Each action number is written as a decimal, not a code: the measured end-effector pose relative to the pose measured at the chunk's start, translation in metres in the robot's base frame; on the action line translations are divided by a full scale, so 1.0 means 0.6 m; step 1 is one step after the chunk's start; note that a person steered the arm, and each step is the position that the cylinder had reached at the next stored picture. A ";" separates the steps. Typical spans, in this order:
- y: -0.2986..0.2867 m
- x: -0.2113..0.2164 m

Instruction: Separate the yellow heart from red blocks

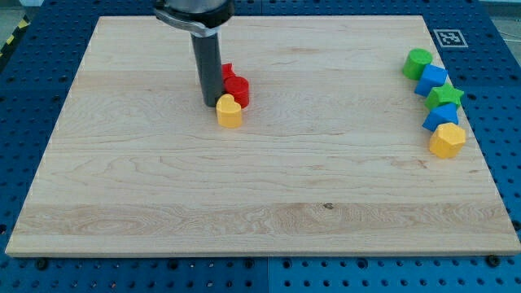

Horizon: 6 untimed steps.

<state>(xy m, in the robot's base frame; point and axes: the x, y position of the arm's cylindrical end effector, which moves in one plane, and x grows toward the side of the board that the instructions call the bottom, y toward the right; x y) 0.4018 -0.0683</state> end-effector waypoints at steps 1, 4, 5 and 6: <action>0.010 0.024; 0.029 0.065; 0.049 0.087; 0.058 0.094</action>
